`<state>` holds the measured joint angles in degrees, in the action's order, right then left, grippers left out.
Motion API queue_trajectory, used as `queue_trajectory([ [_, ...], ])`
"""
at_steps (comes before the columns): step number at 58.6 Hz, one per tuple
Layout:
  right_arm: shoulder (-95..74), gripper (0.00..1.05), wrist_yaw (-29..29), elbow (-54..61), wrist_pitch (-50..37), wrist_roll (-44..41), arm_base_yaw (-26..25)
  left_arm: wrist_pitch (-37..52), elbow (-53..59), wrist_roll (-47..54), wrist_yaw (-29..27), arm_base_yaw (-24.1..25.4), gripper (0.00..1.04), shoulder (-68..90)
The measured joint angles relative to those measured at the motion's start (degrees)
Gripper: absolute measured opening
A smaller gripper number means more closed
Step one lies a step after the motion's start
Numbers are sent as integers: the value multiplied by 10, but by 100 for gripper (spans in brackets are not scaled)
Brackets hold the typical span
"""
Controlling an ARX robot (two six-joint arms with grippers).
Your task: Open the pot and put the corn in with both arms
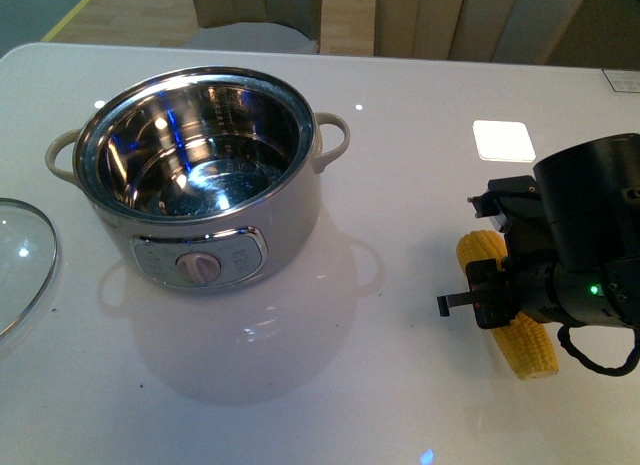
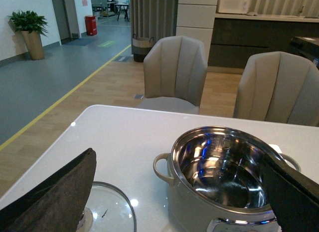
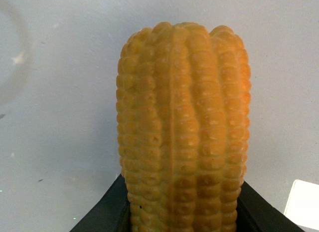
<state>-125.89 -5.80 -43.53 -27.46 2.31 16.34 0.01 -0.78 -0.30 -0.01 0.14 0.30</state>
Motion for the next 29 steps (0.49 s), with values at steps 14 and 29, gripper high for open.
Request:
queue_trajectory([
  [14,119,36,51,53,7,17,12,0,0,0,0,0,98,0],
  [29,263,36,97,77,62,57,32,0,0,0,0,0,98,0],
])
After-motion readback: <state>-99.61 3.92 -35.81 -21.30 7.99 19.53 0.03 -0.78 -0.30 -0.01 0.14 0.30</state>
